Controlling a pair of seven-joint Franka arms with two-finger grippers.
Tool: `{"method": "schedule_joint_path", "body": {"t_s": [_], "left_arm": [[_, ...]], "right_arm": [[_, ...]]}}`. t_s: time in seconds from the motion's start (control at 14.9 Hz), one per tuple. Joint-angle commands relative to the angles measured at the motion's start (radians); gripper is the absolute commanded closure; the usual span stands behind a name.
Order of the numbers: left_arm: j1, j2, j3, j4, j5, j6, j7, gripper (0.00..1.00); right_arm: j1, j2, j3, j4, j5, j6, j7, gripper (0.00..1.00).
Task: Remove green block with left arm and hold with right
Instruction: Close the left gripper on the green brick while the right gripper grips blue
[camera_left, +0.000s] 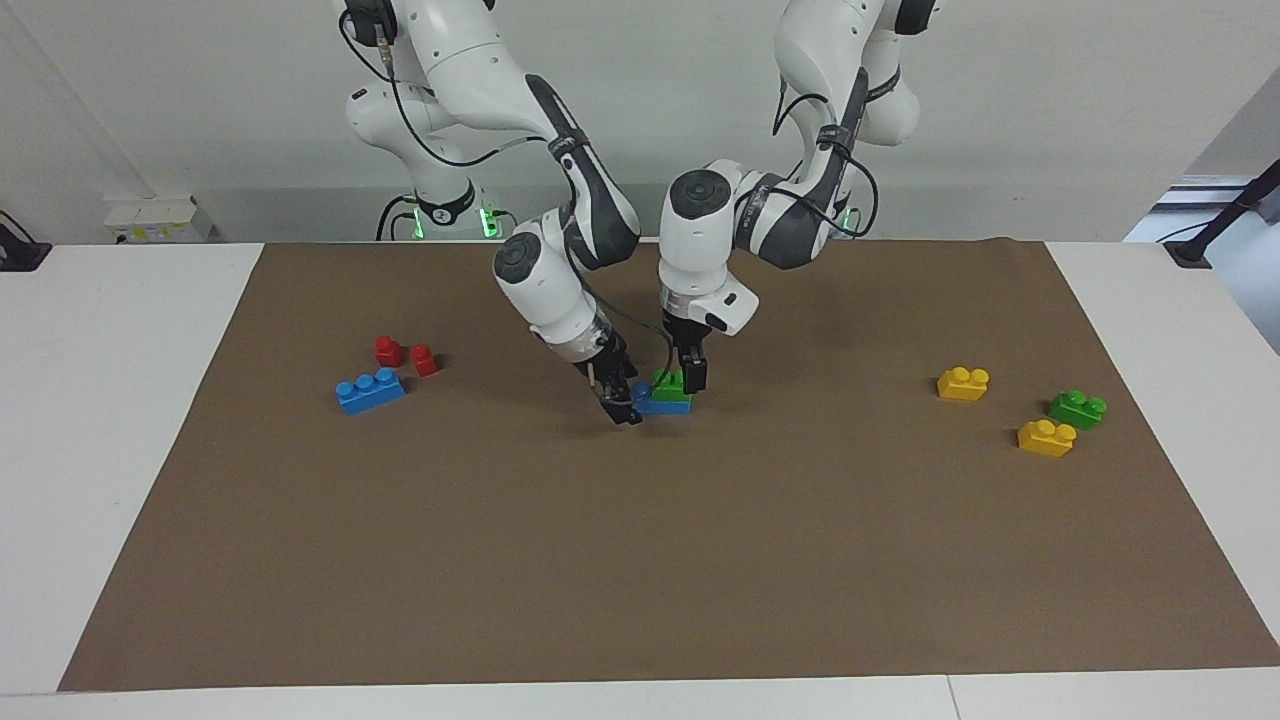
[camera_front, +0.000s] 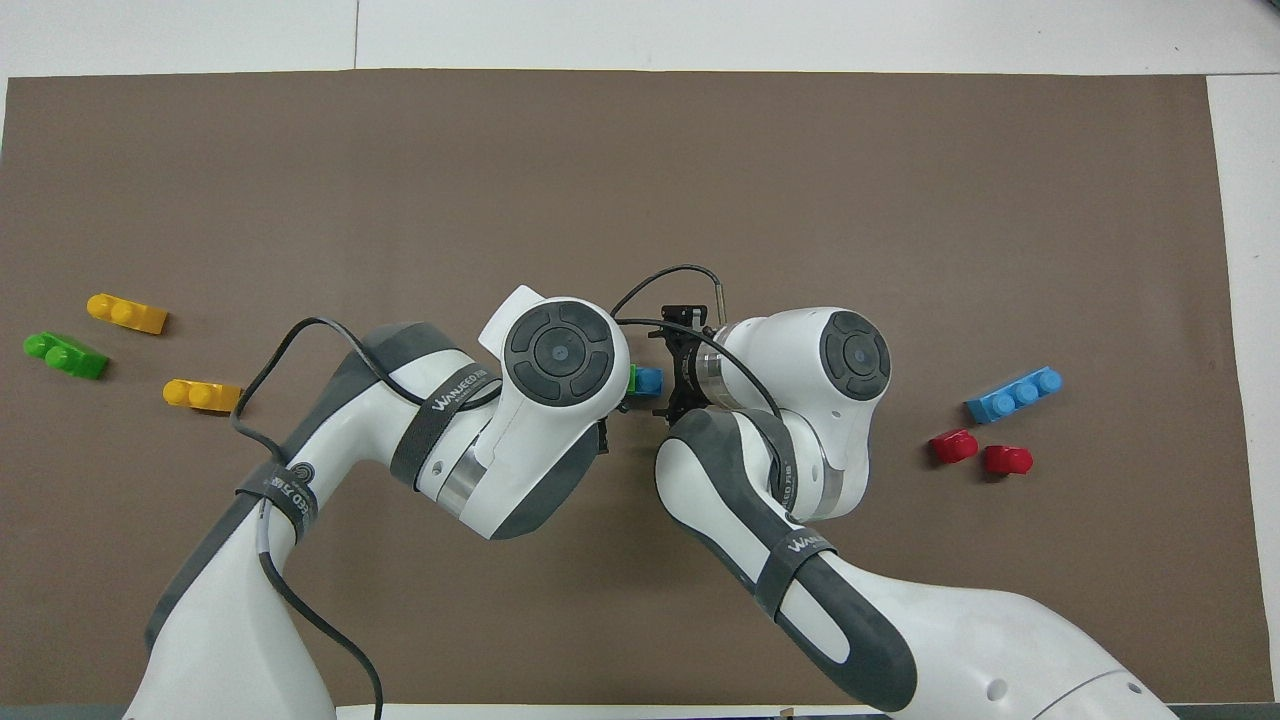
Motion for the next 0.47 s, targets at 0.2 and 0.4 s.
{"method": "schedule_joint_path", "body": {"t_s": [0.2,0.4], "left_arm": [[-0.027,0.005,0.014,-0.047,0.05,0.087,-0.09,0.0],[-0.027,0.009,0.014,-0.047,0.052,0.107,-0.092,0.0]], "right_arm": [[0.011,0.019,0.0,0.007,0.033,0.037,-0.011,0.49],[0.009,0.019,0.0,0.007,0.033,0.037,-0.034,1.0]]}}
